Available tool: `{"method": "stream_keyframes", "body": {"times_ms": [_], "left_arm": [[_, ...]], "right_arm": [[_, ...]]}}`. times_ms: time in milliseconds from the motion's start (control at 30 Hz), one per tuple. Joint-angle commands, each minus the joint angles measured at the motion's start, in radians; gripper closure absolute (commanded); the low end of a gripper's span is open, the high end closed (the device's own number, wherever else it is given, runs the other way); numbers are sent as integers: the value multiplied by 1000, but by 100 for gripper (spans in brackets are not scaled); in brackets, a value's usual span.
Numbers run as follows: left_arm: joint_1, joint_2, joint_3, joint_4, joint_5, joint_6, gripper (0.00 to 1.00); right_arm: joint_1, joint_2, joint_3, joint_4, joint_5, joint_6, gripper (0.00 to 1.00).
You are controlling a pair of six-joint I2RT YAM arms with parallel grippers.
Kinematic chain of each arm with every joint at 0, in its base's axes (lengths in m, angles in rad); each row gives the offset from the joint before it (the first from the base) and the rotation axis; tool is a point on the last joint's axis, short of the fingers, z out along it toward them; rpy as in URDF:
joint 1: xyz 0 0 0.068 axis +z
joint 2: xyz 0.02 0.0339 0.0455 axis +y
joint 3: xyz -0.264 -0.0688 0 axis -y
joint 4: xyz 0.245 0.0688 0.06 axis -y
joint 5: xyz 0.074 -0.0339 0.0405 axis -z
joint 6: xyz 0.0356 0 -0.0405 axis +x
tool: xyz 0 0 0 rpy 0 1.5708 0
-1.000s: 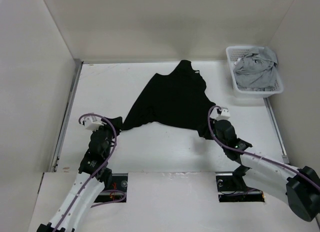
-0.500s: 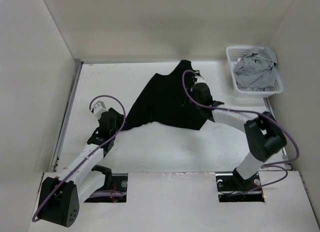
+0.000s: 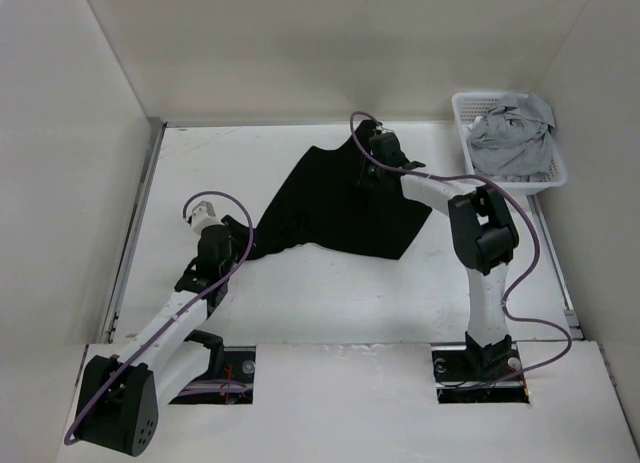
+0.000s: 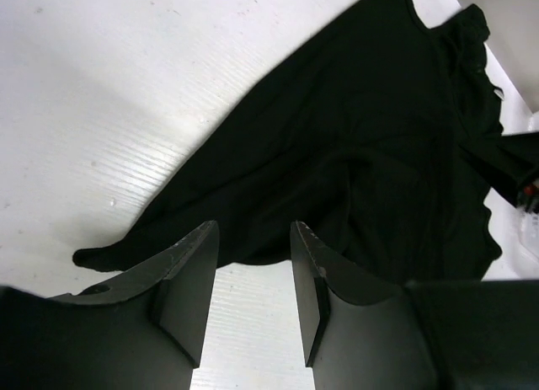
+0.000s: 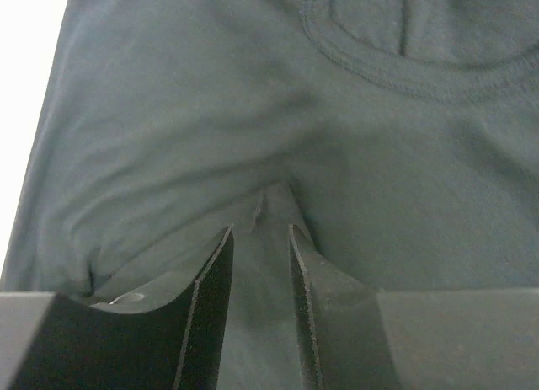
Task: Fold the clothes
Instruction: Flatten the tank top out
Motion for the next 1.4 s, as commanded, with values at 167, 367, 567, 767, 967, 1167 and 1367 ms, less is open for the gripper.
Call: {"method": "stream_keyframes", "body": {"times_ms": [167, 367, 567, 767, 967, 1167, 1367], "left_arm": [[-7, 31, -37, 142, 75, -15, 62], [-3, 44, -52, 167, 93, -25, 62], [3, 46, -60, 181, 95, -26, 62], [8, 54, -60, 197, 107, -31, 63], [31, 23, -77, 199, 110, -35, 63], [63, 23, -86, 231, 147, -43, 63], [71, 48, -100, 283, 170, -54, 63]], "right_arm": [[-6, 68, 131, -108, 3, -32, 63], [-7, 112, 189, -140, 3, -31, 62], [-7, 132, 228, -166, 8, -34, 64], [-10, 160, 286, -224, 0, -38, 68], [-13, 178, 329, -283, 0, -42, 66], [-13, 190, 340, -324, 13, -48, 58], [-9, 212, 386, -372, 6, -55, 74]]}}
